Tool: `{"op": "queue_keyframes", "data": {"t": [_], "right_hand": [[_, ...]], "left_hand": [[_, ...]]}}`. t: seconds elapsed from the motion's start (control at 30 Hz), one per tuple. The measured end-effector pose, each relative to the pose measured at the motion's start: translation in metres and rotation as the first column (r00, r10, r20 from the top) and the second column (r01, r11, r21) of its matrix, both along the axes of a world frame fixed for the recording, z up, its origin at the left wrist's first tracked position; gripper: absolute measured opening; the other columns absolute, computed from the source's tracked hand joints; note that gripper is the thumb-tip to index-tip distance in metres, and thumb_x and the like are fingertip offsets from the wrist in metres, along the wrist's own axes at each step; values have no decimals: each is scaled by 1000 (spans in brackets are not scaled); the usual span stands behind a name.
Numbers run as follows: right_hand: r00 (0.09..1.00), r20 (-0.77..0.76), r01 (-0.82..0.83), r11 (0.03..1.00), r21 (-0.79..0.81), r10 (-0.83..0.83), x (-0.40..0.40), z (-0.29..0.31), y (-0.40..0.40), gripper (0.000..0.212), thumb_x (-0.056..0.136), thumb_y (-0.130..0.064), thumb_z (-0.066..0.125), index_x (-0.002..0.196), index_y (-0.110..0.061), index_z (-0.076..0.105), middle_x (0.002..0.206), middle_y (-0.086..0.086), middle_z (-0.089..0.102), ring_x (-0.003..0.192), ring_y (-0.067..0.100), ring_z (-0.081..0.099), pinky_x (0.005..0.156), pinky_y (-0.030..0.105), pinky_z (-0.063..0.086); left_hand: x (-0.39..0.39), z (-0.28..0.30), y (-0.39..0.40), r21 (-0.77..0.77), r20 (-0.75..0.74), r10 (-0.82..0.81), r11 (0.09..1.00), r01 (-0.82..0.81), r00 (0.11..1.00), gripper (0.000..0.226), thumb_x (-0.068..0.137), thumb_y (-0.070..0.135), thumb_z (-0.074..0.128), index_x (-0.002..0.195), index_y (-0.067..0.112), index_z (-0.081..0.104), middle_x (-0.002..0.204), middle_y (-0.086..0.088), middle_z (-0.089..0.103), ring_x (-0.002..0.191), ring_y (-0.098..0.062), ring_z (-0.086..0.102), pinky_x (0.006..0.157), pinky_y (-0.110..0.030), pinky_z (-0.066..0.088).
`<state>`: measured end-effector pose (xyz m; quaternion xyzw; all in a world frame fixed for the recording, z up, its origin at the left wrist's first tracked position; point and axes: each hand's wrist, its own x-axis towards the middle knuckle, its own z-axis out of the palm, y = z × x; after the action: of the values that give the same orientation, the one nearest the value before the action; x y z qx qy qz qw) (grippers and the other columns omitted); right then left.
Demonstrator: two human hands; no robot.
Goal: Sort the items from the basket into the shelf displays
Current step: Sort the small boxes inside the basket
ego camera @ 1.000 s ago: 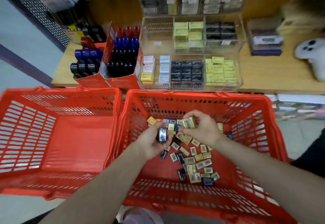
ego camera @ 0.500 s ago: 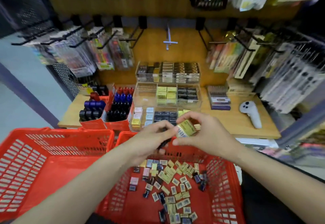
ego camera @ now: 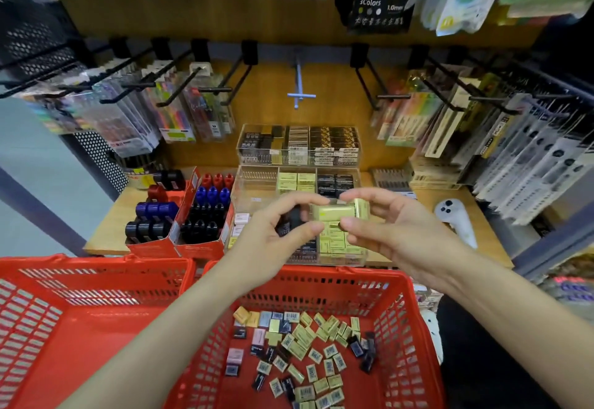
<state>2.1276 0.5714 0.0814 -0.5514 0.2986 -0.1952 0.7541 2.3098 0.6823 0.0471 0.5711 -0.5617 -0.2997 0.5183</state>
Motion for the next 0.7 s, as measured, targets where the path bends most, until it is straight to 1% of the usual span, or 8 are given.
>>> {"op": "queue_keyframes", "data": {"t": [0.07, 0.13, 0.17, 0.27, 0.43, 0.57, 0.63, 0.7], "right_hand": [[1000, 15, 9, 991, -136, -7, -1, 2, -1, 37, 60, -14, 85, 95, -20, 75, 110, 6, 71, 84, 26, 72, 74, 27, 58], [1000, 26, 7, 957, -289, 0, -1, 3, 0, 32, 63, -13, 84, 92, -20, 72, 102, 6, 74, 81, 27, 72, 73, 29, 59], [1000, 28, 16, 934, -358, -6, 0, 3, 1, 31, 64, -12, 83, 91, -20, 70, 99, 6, 74, 80, 26, 72, 72, 31, 59], [999, 35, 29, 892, -451, -15, 4, 3, 2, 29, 64, -10, 83, 87, -17, 68, 98, 3, 72, 84, 25, 71, 71, 35, 60], [1000, 13, 12, 916, -402, -8, 7, -2, 6, 30, 62, -9, 83, 87, -16, 67, 99, 2, 72, 86, 28, 72, 76, 41, 61], [996, 87, 58, 956, -287, -34, 5, -3, 4, 29, 63, -3, 80, 85, -14, 67, 97, 0, 72, 78, 24, 71, 70, 31, 60], [994, 94, 79, 973, -215, -60, 4, -5, 1, 28, 63, -5, 81, 87, -14, 68, 99, 1, 73, 78, 22, 70, 69, 28, 59], [989, 91, 121, 988, -91, -113, 4, -7, -2, 31, 64, -12, 83, 93, -15, 72, 106, 8, 72, 80, 21, 70, 70, 27, 58]], "left_hand": [[4, -2, 0, 29, -26, -30, 999, 31, 999, 33, 88, 37, 64, 120, 45, 64, 86, 19, 57, 73, 1, 53, 71, -14, 43], [5, -5, -1, 53, -41, -58, 997, 60, 997, 36, 88, 39, 65, 122, 51, 61, 92, 9, 64, 76, -1, 57, 73, -18, 46], [4, -6, 0, 68, -84, -79, 994, 85, 993, 35, 88, 39, 65, 121, 50, 62, 89, 6, 64, 73, -4, 56, 70, -19, 46], [2, -6, 1, 92, -210, -84, 990, 105, 974, 31, 88, 36, 65, 119, 37, 65, 73, 17, 55, 60, -4, 48, 56, -19, 42], [3, -1, -2, 75, -141, -25, 996, 36, 990, 31, 86, 39, 63, 115, 26, 66, 73, 24, 59, 58, 4, 49, 57, -11, 40], [-1, 1, -5, 62, -43, -62, 996, 65, 997, 26, 87, 38, 63, 112, 30, 63, 83, 30, 64, 71, 10, 57, 65, -5, 41], [-3, 0, -10, 47, -26, -19, 999, 21, 999, 21, 89, 37, 64, 108, 30, 63, 83, 27, 64, 72, 8, 57, 67, -8, 41], [-7, -2, -15, 32, -18, 56, 998, -56, 998, 19, 88, 39, 66, 106, 30, 63, 89, 18, 67, 82, 0, 61, 75, -17, 46]]}}
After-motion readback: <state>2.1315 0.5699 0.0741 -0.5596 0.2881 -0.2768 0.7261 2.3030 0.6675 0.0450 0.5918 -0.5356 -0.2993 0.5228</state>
